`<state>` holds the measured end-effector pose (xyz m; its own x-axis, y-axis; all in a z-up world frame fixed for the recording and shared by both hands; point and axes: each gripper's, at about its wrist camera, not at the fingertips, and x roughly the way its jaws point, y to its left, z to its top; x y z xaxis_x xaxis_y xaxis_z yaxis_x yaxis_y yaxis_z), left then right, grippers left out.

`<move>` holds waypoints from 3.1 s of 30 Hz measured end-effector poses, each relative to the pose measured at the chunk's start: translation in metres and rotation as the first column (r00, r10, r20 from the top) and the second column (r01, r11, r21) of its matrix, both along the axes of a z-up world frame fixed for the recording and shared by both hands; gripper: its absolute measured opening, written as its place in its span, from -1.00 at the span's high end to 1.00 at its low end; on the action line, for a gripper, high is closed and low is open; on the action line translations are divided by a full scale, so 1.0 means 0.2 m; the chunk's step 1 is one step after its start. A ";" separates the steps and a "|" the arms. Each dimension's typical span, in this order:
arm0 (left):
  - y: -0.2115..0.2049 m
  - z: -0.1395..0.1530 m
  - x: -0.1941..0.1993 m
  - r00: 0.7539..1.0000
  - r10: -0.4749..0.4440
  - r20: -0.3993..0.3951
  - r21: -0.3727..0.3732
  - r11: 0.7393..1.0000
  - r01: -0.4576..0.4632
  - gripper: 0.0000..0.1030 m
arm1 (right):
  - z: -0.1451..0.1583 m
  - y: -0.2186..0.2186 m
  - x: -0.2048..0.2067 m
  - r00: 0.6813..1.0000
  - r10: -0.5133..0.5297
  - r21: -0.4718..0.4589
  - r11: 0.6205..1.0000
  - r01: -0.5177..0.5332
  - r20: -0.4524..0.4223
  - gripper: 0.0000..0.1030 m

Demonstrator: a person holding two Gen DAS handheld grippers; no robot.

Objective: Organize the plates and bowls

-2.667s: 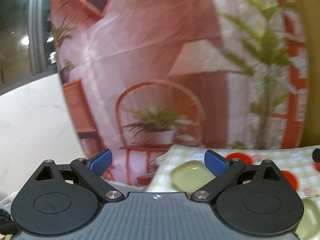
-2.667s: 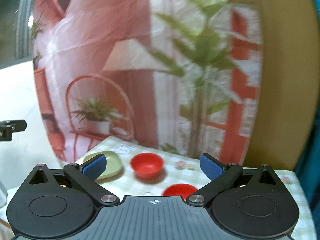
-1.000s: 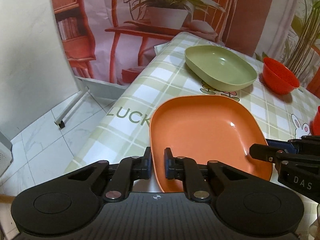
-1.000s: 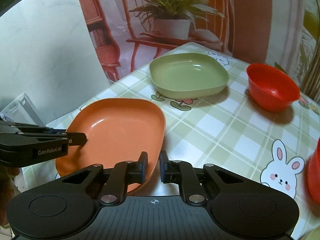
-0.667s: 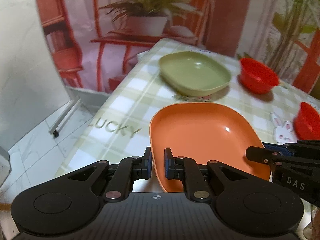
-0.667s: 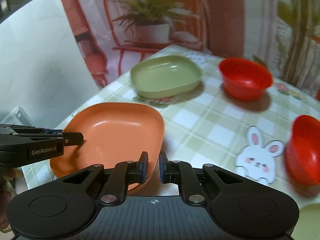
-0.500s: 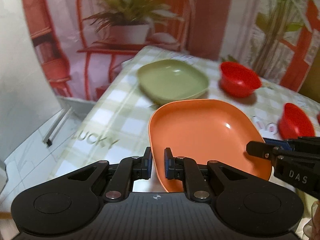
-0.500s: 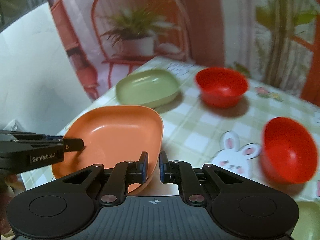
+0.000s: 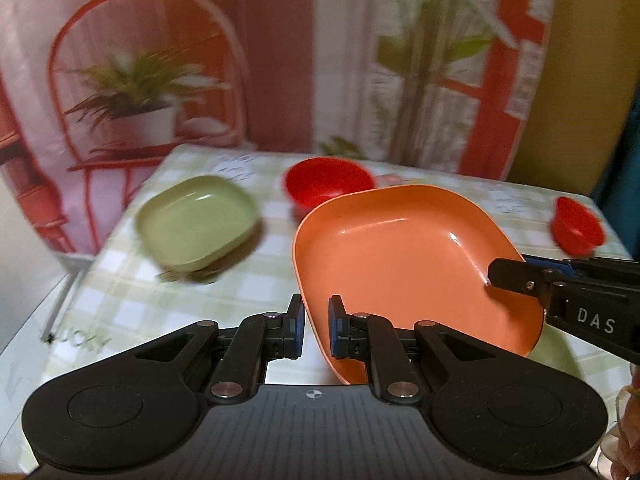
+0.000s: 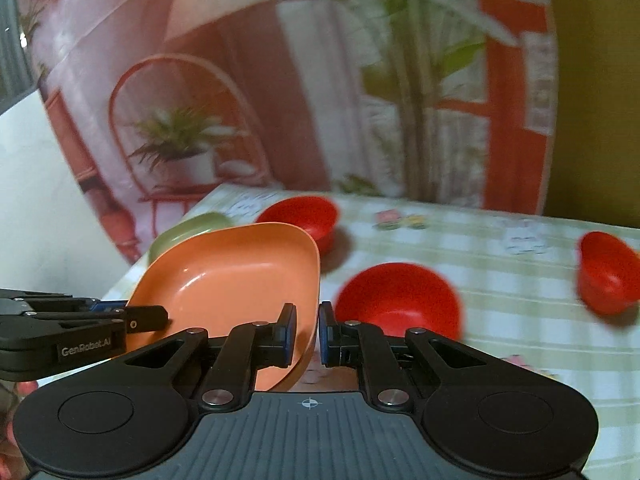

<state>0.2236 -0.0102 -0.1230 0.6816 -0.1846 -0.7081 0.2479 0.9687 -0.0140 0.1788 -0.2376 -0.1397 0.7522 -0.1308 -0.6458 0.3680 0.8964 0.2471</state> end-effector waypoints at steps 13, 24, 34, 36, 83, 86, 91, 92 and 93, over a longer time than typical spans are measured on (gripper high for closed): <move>-0.40 0.01 -0.11 0.989 -0.146 -0.010 -0.024 0.989 0.146 0.74 | -0.01 -0.29 -0.39 0.990 -0.140 0.007 0.990 0.140 -0.006 0.75; -0.53 -0.07 -0.21 0.971 -0.223 -0.080 -0.020 0.975 0.223 0.74 | -0.07 -0.32 -0.61 0.984 -0.163 0.008 0.986 0.164 -0.073 0.73; -0.50 -0.15 -0.24 0.954 -0.242 -0.178 -0.082 0.970 0.231 0.71 | -0.13 -0.30 -0.67 0.981 -0.147 0.017 0.988 0.151 -0.124 0.73; -0.49 -0.18 -0.25 0.949 -0.243 -0.199 -0.086 0.969 0.230 0.71 | -0.15 -0.29 -0.68 0.980 -0.142 0.013 0.989 0.145 -0.138 0.73; -0.41 -0.36 -0.19 0.958 -0.195 -0.211 -0.042 0.981 0.190 0.70 | -0.43 -0.25 -0.58 0.961 -0.121 0.015 0.992 0.129 -0.250 0.78; -0.41 -0.35 -0.19 0.959 -0.195 -0.204 -0.050 0.981 0.188 0.67 | -0.42 -0.25 -0.58 0.957 -0.130 0.007 0.991 0.137 -0.258 0.77; -0.41 -0.35 -0.19 0.961 -0.196 -0.197 -0.058 0.980 0.188 0.64 | -0.41 -0.25 -0.59 0.955 -0.141 -0.008 0.989 0.144 -0.261 0.77; -0.41 -0.36 -0.19 0.960 -0.193 -0.202 -0.058 0.981 0.185 0.64 | -0.41 -0.23 -0.59 0.955 -0.145 -0.012 0.989 0.147 -0.260 0.77; -0.41 -0.37 -0.19 0.960 -0.191 -0.205 -0.059 0.981 0.183 0.64 | -0.41 -0.23 -0.59 0.955 -0.147 -0.016 0.989 0.148 -0.258 0.77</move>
<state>0.1855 -0.0925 -0.1967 0.4701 -0.3252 -0.8205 0.4124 0.9029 -0.1216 0.0614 -0.2844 -0.2209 0.5327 -0.2253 -0.8158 0.5476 0.8267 0.1292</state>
